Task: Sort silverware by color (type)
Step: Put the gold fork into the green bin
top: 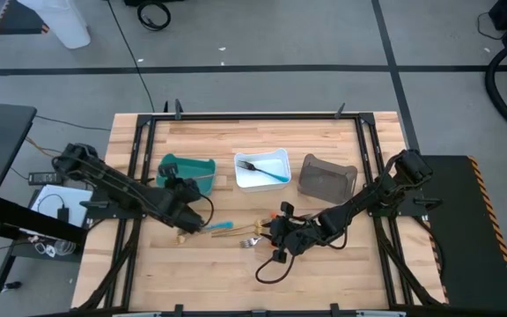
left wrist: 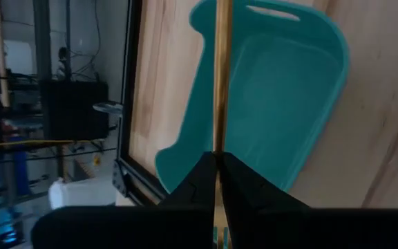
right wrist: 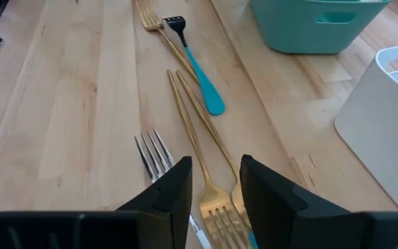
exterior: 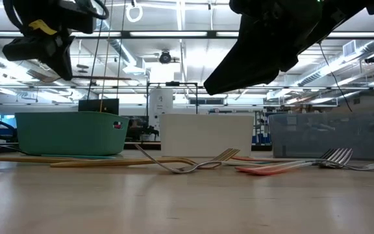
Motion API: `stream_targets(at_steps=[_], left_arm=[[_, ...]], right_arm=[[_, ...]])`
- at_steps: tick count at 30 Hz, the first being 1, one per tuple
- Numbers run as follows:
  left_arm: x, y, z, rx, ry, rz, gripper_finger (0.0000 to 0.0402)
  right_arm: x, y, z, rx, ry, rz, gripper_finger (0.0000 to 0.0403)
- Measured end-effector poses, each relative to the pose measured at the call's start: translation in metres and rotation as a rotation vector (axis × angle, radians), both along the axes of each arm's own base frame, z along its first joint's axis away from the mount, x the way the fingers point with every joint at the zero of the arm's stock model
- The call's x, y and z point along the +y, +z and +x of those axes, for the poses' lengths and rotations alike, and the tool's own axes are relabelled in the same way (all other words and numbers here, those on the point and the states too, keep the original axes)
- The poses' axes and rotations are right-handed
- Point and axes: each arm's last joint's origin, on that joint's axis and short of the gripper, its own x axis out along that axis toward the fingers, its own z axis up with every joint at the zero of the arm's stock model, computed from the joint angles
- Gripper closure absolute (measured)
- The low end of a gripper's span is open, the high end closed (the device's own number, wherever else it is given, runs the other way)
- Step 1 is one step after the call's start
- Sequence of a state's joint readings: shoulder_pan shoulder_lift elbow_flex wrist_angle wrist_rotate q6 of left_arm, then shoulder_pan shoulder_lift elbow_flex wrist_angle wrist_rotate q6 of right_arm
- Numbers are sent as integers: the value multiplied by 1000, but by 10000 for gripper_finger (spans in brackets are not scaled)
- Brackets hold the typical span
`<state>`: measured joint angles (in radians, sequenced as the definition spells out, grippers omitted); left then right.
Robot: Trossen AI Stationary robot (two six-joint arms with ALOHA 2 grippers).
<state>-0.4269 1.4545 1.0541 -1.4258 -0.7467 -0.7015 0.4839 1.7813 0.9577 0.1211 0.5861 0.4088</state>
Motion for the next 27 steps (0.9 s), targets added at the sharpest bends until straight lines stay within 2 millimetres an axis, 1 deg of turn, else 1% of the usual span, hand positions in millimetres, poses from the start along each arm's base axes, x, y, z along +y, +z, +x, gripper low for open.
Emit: stream_targets(at_steps=[4,12,18,25,27], left_arm=[[6,-2,-9,-50,9,-21,382],[23,-22,-26,-75,43,-32,382],[33,-31,-28,-71,38,-39,382],[47,-29,-27,-97,101,-49,382],[51,-30,-25,-94,132,-82,382]], right_arm=[[0,0,1,-3,3,-5,274],[0,1,1,-3,8,-12,274],[-3,1,2,-8,2,-9,274],[-2,1,2,-7,4,-8,274],[-2,1,2,-9,3,-7,274]])
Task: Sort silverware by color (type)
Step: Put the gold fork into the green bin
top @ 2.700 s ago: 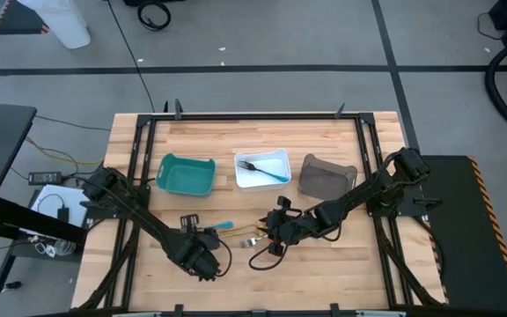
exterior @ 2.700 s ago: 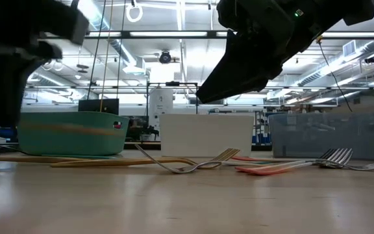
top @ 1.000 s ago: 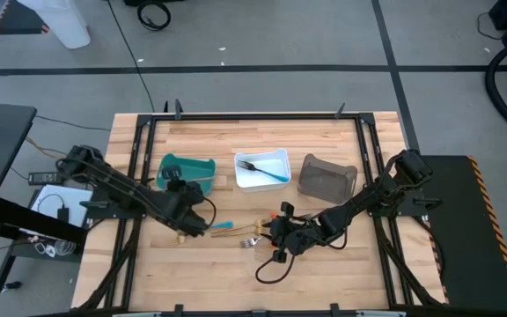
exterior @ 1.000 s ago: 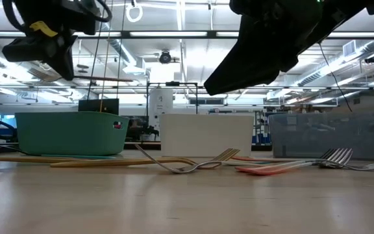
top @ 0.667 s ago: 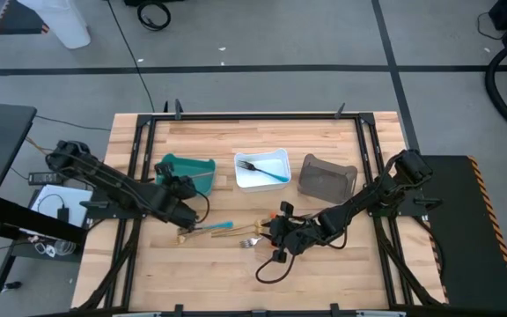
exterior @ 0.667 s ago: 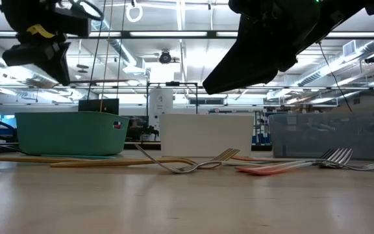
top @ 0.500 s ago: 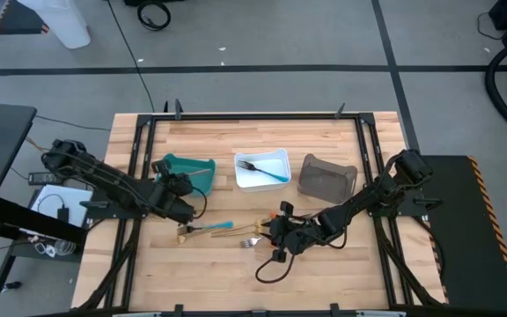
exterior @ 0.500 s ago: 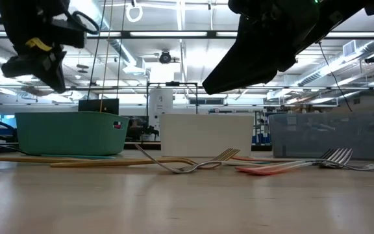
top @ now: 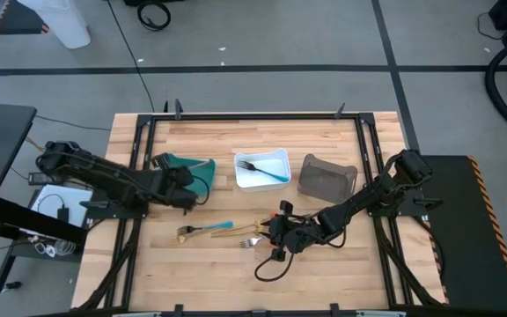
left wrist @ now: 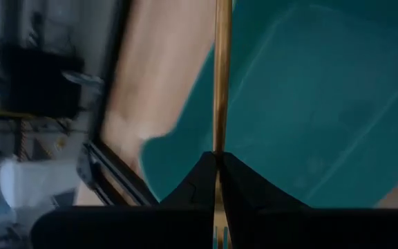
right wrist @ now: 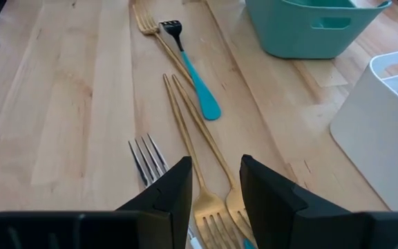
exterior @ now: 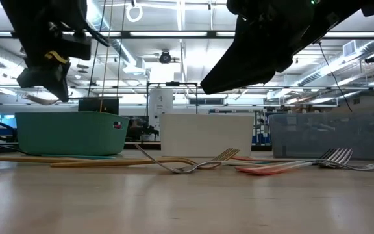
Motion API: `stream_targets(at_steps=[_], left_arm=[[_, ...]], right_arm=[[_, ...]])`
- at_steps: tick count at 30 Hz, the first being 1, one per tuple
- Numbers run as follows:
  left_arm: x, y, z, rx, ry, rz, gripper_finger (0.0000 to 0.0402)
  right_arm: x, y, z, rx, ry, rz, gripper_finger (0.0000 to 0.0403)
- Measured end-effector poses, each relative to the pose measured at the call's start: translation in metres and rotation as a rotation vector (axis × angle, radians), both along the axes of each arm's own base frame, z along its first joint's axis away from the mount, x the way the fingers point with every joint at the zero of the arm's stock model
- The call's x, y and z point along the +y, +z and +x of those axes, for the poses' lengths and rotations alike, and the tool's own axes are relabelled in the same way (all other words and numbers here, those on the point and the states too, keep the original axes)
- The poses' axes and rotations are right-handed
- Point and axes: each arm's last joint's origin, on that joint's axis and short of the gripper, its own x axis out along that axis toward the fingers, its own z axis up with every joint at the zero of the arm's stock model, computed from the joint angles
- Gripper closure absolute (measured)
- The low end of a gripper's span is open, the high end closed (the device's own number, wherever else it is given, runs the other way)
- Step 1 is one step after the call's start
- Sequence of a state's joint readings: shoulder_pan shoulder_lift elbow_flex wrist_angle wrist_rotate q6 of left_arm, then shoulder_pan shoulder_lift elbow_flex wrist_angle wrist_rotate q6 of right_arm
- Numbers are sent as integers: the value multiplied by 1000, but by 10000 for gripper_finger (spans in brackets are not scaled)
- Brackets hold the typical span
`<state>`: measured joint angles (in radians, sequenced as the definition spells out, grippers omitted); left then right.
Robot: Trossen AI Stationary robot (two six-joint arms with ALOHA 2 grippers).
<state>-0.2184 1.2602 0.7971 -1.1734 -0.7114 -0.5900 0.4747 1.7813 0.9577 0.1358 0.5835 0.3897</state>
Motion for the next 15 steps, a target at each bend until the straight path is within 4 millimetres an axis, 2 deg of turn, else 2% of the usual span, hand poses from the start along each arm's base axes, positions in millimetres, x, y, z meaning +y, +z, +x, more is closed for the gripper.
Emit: stream_targets(at_steps=[6,15], left_arm=[[12,-8,2,-2,80,-106,382],[26,-15,1,27,102,-132,382]], right_arm=[[0,0,0,-5,2,0,274],[1,1,0,-7,6,-4,274]])
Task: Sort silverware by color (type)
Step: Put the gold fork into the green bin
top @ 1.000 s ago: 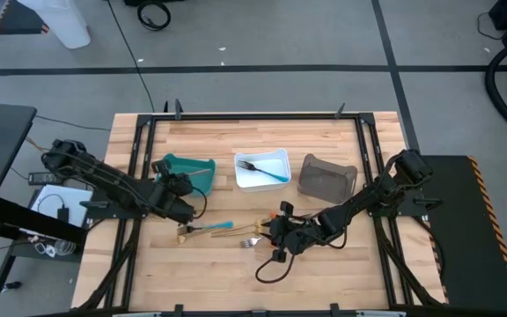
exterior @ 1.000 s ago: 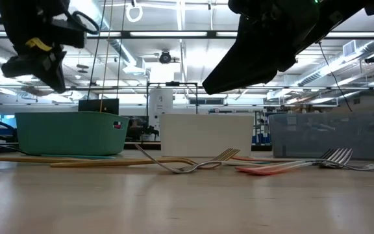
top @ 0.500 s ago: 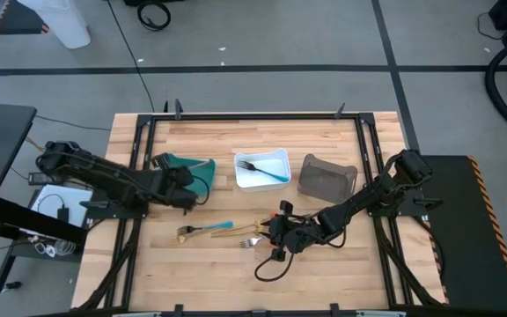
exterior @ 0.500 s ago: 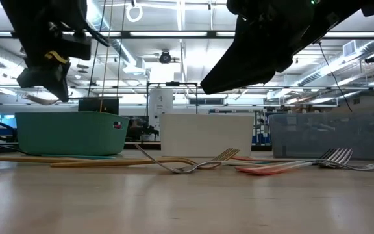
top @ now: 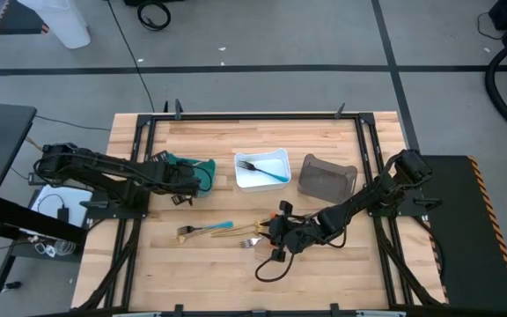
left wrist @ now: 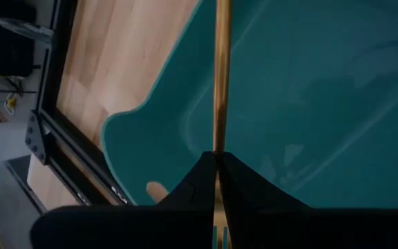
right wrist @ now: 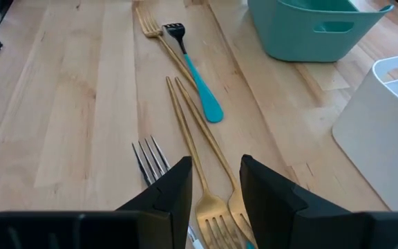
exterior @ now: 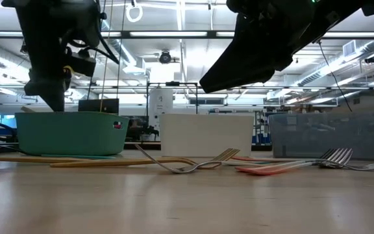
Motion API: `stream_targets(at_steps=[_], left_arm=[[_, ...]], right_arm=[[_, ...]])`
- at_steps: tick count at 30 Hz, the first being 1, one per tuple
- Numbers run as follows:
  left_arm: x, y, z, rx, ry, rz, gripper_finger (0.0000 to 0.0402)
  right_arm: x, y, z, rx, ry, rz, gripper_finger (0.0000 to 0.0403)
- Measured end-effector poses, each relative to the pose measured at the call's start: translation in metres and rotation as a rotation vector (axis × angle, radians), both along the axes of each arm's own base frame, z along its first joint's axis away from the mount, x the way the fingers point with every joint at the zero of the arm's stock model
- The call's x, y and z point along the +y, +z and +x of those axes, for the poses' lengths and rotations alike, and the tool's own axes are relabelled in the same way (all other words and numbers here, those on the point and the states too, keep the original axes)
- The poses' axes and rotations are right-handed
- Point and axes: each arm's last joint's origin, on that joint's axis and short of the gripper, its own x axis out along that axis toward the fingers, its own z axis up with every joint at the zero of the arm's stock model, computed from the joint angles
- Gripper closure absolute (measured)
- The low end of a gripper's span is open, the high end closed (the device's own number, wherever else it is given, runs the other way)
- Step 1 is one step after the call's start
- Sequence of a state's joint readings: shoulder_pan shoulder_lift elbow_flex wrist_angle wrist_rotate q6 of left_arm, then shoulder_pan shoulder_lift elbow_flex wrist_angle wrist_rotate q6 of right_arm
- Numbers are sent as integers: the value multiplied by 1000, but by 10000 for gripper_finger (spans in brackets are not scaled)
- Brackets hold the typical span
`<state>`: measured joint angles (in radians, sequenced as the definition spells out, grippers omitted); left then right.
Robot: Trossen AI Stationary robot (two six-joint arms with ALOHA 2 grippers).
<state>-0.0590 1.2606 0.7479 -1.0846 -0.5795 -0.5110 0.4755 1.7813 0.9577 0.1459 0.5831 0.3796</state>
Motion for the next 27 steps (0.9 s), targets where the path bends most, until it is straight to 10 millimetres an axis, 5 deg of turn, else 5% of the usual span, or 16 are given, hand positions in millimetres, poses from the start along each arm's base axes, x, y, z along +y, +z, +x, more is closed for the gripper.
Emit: stream_targets(at_steps=[20,27], left_arm=[[9,-3,4,-19,17,-98,380],[9,-3,4,-30,37,-105,330]], right_arm=[[0,0,0,0,6,-9,274],[0,0,0,0,8,-11,274]])
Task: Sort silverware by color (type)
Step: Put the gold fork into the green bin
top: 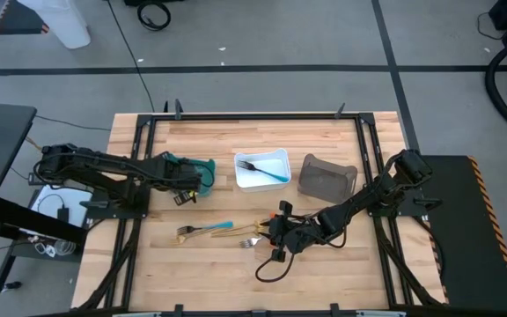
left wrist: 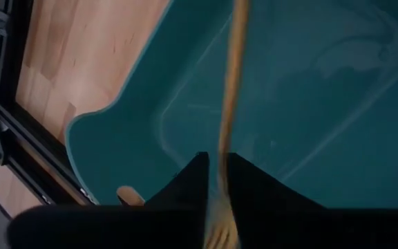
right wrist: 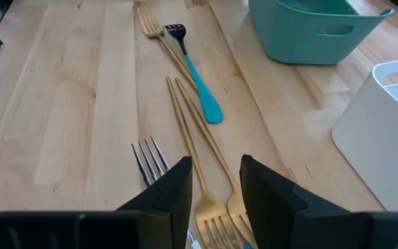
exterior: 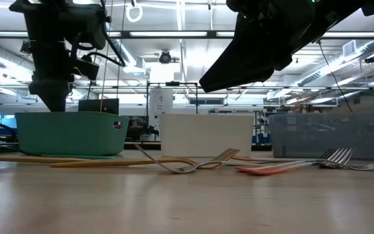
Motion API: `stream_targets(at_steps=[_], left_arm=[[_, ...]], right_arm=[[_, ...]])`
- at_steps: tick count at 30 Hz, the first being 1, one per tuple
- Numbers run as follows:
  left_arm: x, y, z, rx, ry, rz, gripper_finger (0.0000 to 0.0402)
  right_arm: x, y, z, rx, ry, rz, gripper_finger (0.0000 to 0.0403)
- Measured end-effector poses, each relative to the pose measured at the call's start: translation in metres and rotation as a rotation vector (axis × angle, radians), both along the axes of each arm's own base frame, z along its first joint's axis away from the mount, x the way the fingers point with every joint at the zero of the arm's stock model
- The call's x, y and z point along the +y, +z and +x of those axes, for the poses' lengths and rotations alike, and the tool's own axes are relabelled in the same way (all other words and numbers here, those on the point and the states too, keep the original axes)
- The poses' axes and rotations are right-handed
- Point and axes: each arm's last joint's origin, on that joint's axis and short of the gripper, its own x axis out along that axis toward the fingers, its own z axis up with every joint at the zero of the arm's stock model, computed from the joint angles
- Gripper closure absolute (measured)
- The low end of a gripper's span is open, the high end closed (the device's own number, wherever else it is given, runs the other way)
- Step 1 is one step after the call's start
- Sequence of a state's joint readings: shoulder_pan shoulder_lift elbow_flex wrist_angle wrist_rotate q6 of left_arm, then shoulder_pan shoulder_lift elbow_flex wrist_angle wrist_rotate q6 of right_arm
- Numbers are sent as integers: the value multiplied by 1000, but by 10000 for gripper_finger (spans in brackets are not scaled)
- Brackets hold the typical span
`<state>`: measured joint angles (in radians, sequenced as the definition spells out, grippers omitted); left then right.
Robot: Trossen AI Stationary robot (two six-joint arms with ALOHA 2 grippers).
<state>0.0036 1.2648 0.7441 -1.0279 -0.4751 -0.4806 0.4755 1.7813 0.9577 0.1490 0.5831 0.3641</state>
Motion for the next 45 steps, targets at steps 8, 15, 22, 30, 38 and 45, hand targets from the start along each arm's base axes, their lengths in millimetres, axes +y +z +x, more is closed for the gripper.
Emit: stream_targets(at_steps=[8,15,22,30,38,45], left_arm=[[0,2,-1,1,19,-2,270],[-5,28,12,-71,-7,40,268],[-25,42,22,-167,-104,68,267],[-70,47,31,-334,-323,57,267],[-105,46,34,-495,-491,25,267],[-115,44,31,-501,-509,-70,267]], right_arm=[[0,0,0,0,0,0,274],[0,0,0,0,0,0,274],[0,0,0,0,-1,3,274],[0,-1,-1,9,2,-3,274],[0,-1,-1,10,7,-8,274],[1,-1,0,8,12,-4,274]])
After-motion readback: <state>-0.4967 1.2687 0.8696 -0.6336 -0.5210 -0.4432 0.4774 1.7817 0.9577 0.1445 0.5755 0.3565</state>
